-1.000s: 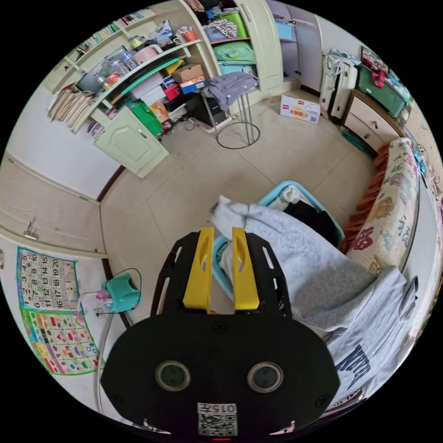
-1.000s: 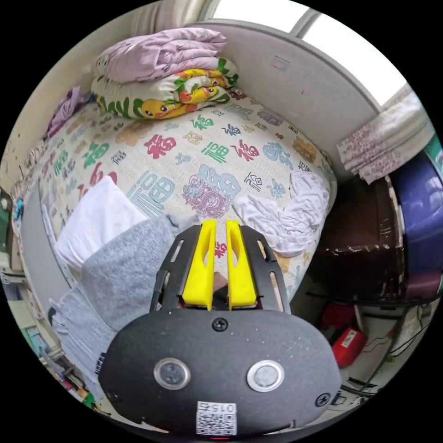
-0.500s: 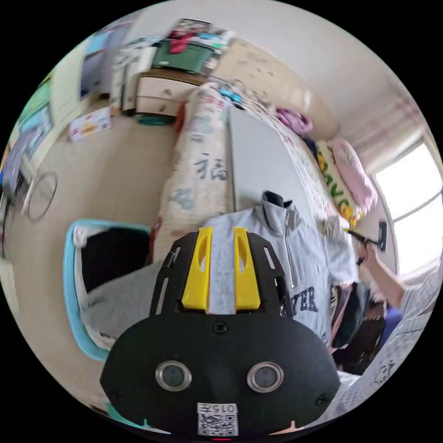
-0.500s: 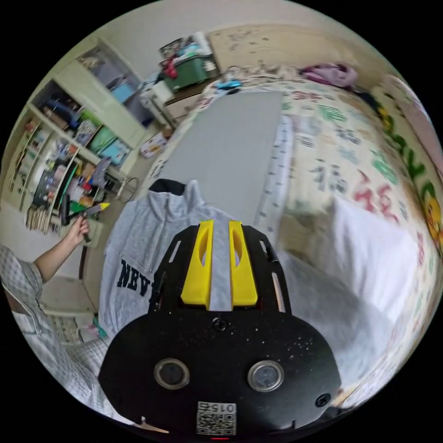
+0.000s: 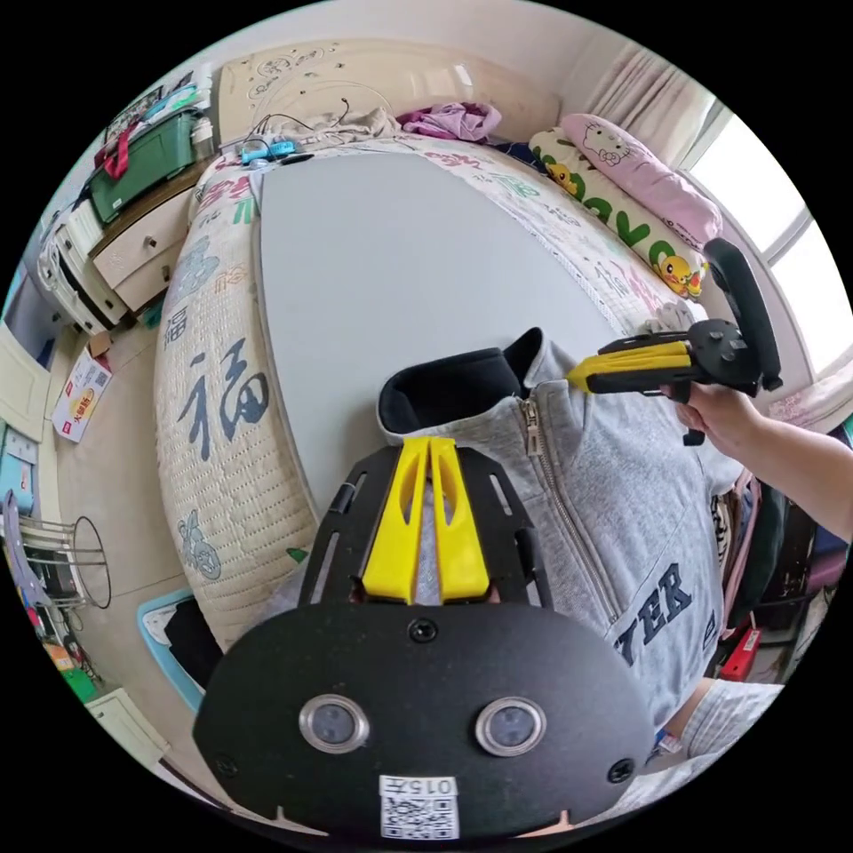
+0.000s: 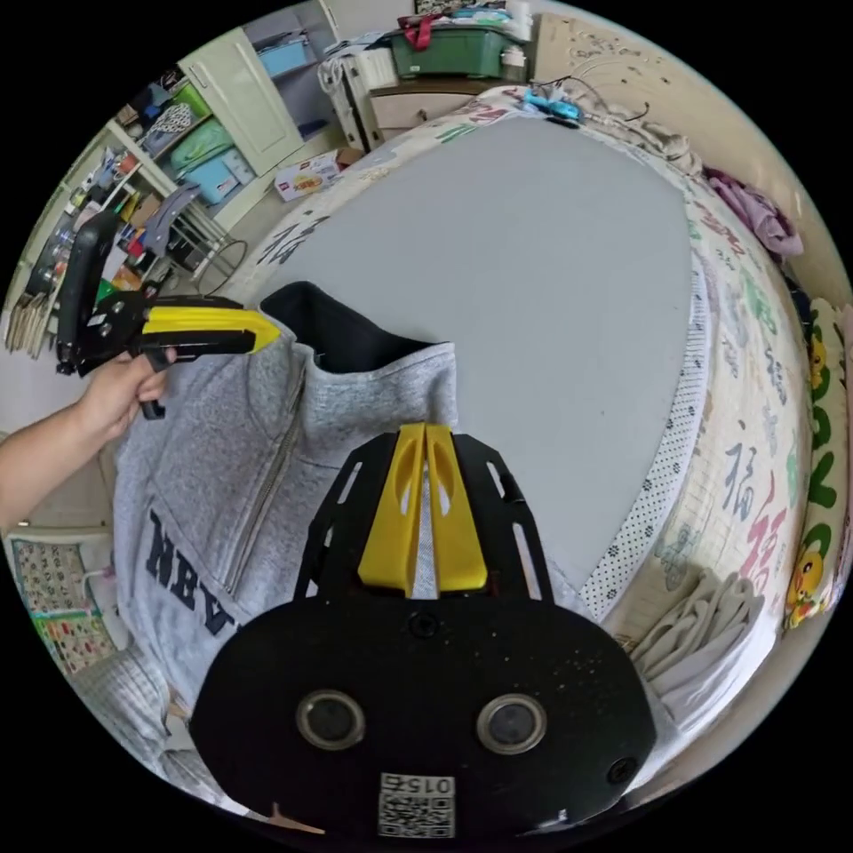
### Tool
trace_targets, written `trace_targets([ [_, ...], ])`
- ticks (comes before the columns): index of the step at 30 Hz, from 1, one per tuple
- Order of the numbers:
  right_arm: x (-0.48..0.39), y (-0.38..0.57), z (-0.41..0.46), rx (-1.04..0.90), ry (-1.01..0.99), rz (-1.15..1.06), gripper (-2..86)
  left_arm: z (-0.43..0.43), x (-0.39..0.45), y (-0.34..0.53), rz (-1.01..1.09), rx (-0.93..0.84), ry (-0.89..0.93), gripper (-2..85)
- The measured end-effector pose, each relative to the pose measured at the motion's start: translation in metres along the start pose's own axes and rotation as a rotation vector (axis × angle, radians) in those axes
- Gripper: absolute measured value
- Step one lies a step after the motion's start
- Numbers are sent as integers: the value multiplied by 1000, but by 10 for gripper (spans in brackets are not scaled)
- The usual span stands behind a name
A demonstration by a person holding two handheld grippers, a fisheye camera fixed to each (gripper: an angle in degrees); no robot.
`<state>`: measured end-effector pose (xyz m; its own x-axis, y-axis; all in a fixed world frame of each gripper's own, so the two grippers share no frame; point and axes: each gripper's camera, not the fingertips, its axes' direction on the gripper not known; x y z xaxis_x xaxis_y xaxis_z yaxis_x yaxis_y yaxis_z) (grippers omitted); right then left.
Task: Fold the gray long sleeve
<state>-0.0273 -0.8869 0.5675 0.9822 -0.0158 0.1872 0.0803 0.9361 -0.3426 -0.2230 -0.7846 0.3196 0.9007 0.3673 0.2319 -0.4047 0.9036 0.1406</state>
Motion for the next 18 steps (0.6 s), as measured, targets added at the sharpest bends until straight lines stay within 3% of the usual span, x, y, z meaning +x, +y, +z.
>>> trace_targets([
  [5, 27, 18, -11, 38, -96, 204, -8, -2, 5, 5, -60, 22, -60, -6],
  [11, 14, 139, -97, 114, -217, 100, -3, -75, -15, 86, -281, 227, 140, 15],
  [14, 11, 237, -113, -2, -250, 226, 15, -106, -17, 166, -402, 169, 158, 49],
  [18, 18, 368, -114, -235, -226, 475, 54, -135, -11, 290, -604, -74, 46, 75],
])
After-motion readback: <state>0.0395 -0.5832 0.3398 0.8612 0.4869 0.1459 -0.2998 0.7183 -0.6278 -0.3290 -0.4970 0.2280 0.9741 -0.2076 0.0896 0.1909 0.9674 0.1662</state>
